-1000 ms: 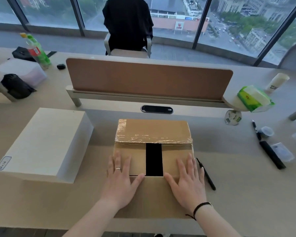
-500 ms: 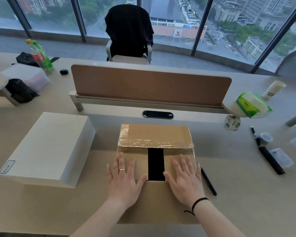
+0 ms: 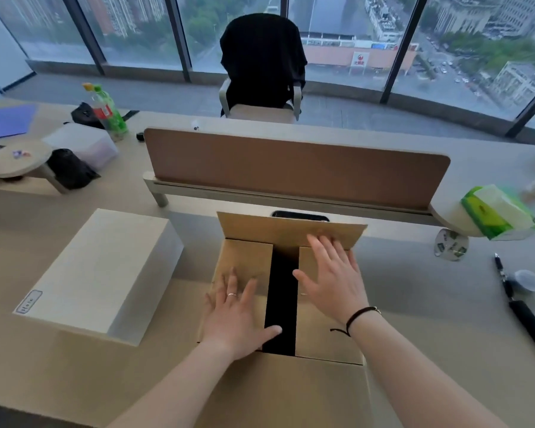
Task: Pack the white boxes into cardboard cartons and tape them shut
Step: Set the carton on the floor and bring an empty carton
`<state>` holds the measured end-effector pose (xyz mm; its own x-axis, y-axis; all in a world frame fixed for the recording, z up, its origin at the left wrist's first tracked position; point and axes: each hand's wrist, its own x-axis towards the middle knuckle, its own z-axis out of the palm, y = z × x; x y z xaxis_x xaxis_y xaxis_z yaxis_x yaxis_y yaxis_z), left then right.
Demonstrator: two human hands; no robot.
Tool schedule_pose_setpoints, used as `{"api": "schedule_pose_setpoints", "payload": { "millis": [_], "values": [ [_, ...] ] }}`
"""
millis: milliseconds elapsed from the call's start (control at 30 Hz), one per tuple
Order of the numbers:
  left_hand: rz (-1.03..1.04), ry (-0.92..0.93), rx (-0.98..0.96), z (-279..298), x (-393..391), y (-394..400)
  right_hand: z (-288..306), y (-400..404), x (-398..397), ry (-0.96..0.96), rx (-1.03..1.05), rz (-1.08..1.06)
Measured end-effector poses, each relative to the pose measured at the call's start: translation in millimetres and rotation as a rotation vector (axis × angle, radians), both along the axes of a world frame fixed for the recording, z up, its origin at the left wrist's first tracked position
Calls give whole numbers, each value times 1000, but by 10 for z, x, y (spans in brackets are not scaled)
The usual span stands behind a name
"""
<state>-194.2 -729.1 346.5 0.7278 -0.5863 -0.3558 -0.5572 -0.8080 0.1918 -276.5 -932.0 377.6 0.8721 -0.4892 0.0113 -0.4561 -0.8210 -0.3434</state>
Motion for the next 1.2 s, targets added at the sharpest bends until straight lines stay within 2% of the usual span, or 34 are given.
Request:
{"api": "schedule_pose_setpoints", "payload": {
  "millis": [133,367,633,800,867,1033,1200],
  "values": [
    [-13,36,105,33,34,-80,-55,-332,301,79,-40,31],
    [18,40,155,2,21,-89,-375,-697,498,311,128,64],
    [53,2,164,39,-43,-243,-482,-686,498,285,100,89],
    [-111,-32,30,1,-150,-416,-343,-319,419,192,107,100],
    [-220,-65,60,-11,-196,-479,-341,-93,362,162,119,163],
    [-414,-192,260,29,-96,-434,-435,257,38,315,8,230],
    [-418,-244,169,266,9,-449,-334,265,16,366,-73,246]
  ]
}}
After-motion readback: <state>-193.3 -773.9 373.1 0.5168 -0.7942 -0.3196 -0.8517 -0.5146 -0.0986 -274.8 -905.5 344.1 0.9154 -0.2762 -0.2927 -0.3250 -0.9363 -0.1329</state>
